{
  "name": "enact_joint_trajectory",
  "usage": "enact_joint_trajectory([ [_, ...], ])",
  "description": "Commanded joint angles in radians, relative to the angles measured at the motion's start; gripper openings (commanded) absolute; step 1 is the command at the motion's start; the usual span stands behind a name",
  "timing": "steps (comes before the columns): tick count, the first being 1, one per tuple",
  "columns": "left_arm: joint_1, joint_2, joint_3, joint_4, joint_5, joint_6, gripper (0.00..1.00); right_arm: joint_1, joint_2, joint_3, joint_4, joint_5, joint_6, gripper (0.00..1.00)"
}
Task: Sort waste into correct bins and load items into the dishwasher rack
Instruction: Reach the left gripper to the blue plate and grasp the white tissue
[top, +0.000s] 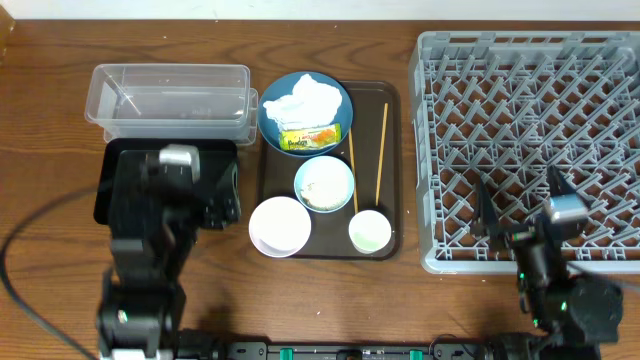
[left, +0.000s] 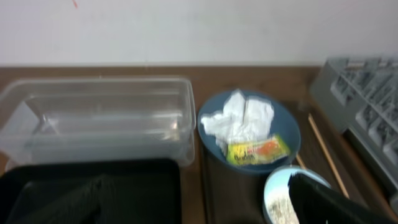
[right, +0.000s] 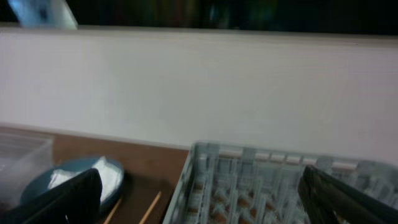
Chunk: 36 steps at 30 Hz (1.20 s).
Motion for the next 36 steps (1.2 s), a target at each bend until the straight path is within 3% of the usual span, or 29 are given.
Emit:
enact_joint_trajectory([
  [1,0.002,0.164,0.202,-0.102,0.061,0.068,0.91,0.012,0.138,0.136,-0.058,-0.070,-0.041,0.99],
  [7,-0.029,0.473,0.565,-0.382,0.095,0.069,0.91,0.012,0.402,0.408,-0.258,-0.103,-0.044,0.99],
  [14,-0.098,0.839,1.012,-0.702,0.095,0.071,0.91,0.012,0.699,0.773,-0.607,-0.172,-0.085,0.99],
  [20,-0.131,1.164,1.383,-1.017,0.095,0.071,0.91,0.012,0.805,0.871,-0.679,-0.269,-0.083,0.99],
  [28,-0.140,1.350,1.433,-0.922,0.131,0.073,0.91,0.012,0.829,0.870,-0.730,-0.289,-0.083,0.99],
  [31,-0.167,1.391,1.433,-0.870,0.191,0.188,0.91,0.012,0.829,0.870,-0.750,-0.288,-0.084,0.99],
  [36,-0.257,1.469,1.433,-0.774,-0.016,0.198,0.91,0.012,0.829,0.870,-0.782,-0.288,-0.084,0.99],
])
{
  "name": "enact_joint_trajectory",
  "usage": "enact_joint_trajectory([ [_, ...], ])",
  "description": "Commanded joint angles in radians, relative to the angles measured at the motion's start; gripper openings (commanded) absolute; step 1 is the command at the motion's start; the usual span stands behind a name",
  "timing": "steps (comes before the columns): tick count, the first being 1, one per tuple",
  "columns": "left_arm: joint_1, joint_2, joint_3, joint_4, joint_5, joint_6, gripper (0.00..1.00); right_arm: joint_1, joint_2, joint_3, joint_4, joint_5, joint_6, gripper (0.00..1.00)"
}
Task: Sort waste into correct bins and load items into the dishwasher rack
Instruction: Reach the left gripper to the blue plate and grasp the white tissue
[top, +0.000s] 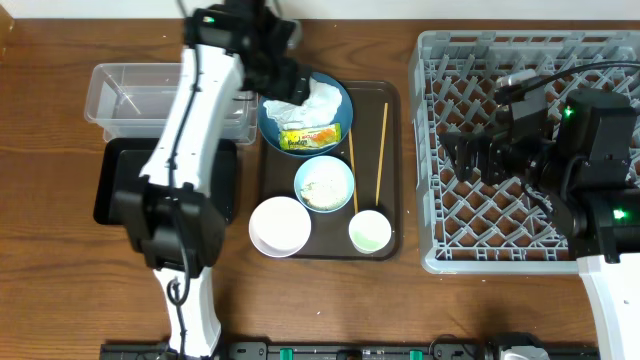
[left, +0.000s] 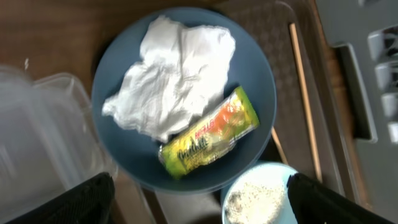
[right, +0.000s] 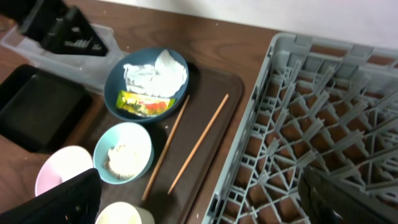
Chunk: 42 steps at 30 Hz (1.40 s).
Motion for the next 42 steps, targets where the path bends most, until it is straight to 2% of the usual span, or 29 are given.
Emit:
enact_joint_trajectory([
  [1,-0.072,0.060,0.026,0.035,-0.155,0.045,0.92,0.012,0.000,0.022,-0.013,-0.016,-0.013,0.99],
  [5,-0.121,0.138,0.026,0.087,-0.257,0.046,0.96,0.012,0.000,0.022,-0.027,-0.016,-0.013,0.99],
  [15,-0.124,0.281,0.026,0.210,-0.274,0.067,0.97,0.012,0.002,-0.007,-0.047,0.004,-0.043,0.99],
  [18,-0.121,0.285,0.026,0.238,-0.310,0.059,0.97,0.012,0.007,-0.018,-0.047,0.007,-0.043,0.99],
  [39,-0.089,0.288,-0.119,0.351,-0.297,0.033,0.97,0.012,0.064,-0.021,-0.035,0.006,-0.043,0.99],
  [42,-0.089,0.288,-0.140,0.361,-0.297,0.033,0.92,0.012,0.064,-0.021,-0.035,0.006,-0.043,0.99],
])
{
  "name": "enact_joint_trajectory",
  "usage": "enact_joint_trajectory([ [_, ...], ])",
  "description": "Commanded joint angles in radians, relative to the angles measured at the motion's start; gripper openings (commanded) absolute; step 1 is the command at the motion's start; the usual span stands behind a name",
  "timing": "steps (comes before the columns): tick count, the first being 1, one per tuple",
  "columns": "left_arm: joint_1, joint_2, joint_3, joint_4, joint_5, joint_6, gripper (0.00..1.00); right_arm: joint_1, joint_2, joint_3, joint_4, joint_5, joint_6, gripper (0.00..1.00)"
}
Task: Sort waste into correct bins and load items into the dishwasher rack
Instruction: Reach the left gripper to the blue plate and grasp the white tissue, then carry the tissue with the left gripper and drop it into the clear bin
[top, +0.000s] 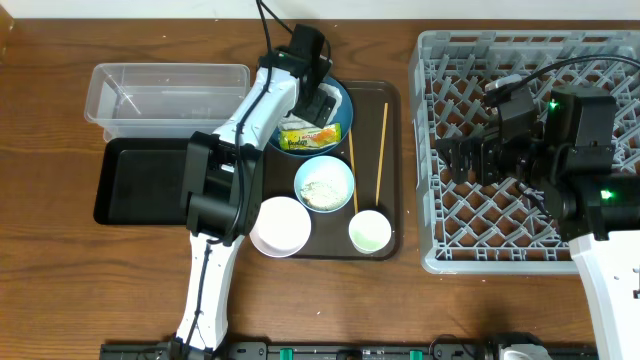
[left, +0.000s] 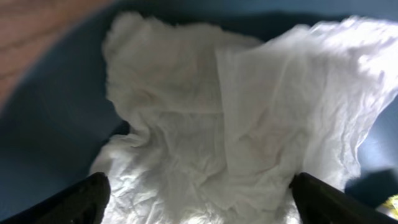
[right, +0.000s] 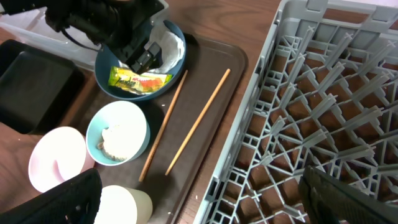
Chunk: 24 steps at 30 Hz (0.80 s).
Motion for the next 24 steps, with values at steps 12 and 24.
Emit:
enact_joint_trajectory([
  [12,-0.002,-0.010,-0.063,0.004,0.024,-0.007,0.21,0.012,0.002,-0.010,0.003,0.000,-0.014,0.99],
  [24,0.005,-0.261,-0.062,-0.009,0.024,-0.224,0.06,0.012,0.002,-0.010,0.023,-0.001,-0.014,0.99],
])
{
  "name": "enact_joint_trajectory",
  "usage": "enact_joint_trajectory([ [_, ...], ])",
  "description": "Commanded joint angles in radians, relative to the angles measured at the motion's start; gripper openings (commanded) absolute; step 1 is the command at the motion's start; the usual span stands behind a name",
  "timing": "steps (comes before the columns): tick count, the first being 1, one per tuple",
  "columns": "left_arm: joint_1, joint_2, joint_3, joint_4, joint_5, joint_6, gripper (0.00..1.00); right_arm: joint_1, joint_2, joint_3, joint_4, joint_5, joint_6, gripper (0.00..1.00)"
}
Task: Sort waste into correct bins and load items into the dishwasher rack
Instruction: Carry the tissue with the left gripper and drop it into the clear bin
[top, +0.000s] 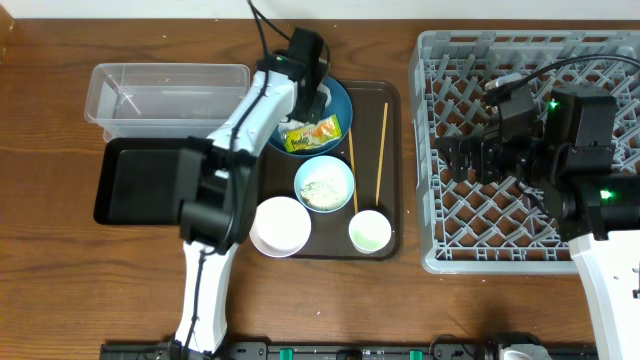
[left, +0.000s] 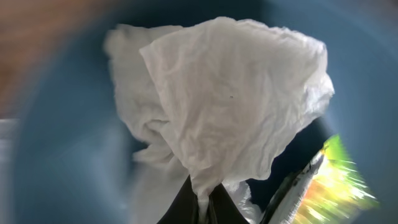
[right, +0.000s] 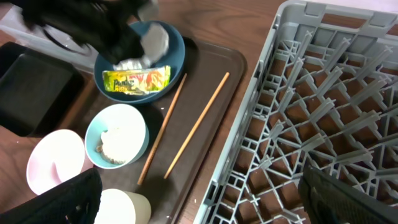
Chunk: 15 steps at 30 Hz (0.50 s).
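Observation:
A crumpled white napkin hangs just above the blue plate, and my left gripper is shut on its lower fold. From overhead the left gripper stands over that plate, with a yellow-green snack wrapper lying on the plate's near side. My right gripper is open and empty, hovering over the left edge of the grey dishwasher rack.
On the brown tray are a blue bowl of food, a white bowl, a pale cup and two chopsticks. A clear bin and a black bin stand left of the tray.
The left gripper was open with its fingers either side of the napkin on the plate. Now it is shut on the napkin, which is bunched up off the plate. The right arm is unmoved.
Both arms were first low at the table's front, the left over the black bin, the right by the rack. Then the left gripper was open above the blue plate and the right over the rack. The left was then at the napkin, and now holds it.

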Motion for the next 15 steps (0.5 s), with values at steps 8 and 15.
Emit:
enact_joint_trajectory([
  [8,0.074,-0.281,0.013,-0.068,-0.013,-0.171,0.06,0.012,0.002,-0.006,0.006,-0.001,-0.014,0.99],
  [15,0.219,-0.270,0.012,-0.114,-0.077,-0.375,0.06,0.012,0.002,-0.006,0.009,-0.001,-0.014,0.99],
])
